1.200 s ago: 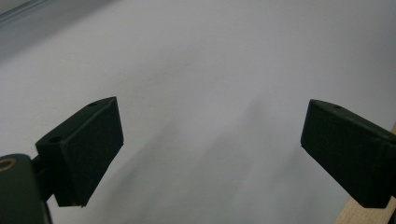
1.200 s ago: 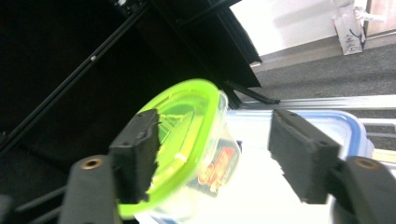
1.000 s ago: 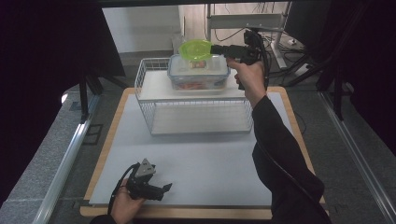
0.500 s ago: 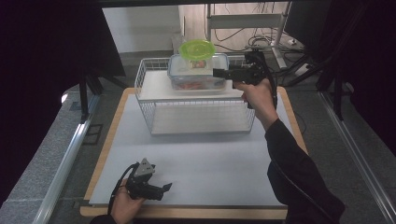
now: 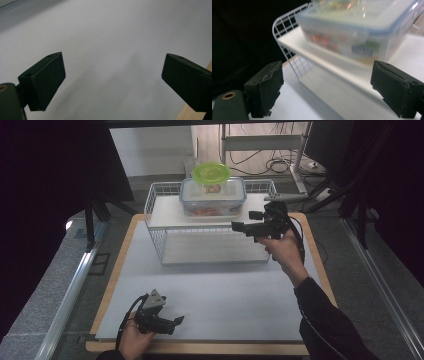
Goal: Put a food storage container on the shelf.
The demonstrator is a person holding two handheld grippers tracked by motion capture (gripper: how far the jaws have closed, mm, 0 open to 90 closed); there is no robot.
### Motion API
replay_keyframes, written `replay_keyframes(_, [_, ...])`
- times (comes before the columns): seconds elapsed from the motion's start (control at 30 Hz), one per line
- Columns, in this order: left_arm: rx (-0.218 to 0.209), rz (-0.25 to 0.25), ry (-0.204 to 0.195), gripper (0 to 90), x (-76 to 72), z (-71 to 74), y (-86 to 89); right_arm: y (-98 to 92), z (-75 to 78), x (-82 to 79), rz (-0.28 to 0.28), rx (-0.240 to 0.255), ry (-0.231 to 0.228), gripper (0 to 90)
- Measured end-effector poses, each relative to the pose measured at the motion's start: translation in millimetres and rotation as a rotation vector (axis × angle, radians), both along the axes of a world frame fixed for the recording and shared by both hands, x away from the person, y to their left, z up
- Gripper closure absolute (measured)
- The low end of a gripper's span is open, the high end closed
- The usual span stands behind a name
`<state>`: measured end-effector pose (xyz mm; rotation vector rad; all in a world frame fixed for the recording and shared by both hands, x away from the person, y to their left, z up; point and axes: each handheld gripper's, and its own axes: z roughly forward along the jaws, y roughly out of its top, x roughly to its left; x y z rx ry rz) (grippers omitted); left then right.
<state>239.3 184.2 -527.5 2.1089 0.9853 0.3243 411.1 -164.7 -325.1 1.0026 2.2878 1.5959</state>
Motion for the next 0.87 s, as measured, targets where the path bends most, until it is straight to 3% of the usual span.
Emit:
replay_keyframes(0.3, [0.011,-0.007,-0.005,4.5,0.0,-0.2,-0.6,-18.9,-55.3,-38.8,0.018,-0.075,-0.018,7.6])
replay_keyframes(0.53, [0.013,-0.006,-0.004,4.4,-0.3,-0.5,-1.2,-38.5,-111.7,-68.4,0.016,-0.149,-0.018,6.7])
replay_keyframes(0.73, [0.016,-0.009,-0.006,4.4,-0.4,-0.8,-1.5,-53.5,-148.8,-89.5,0.019,-0.186,0.006,6.3])
replay_keyframes(0.87, [0.017,-0.010,-0.010,4.4,0.1,-0.7,-2.4,-59.3,-168.8,-96.8,0.031,-0.244,0.042,6.3])
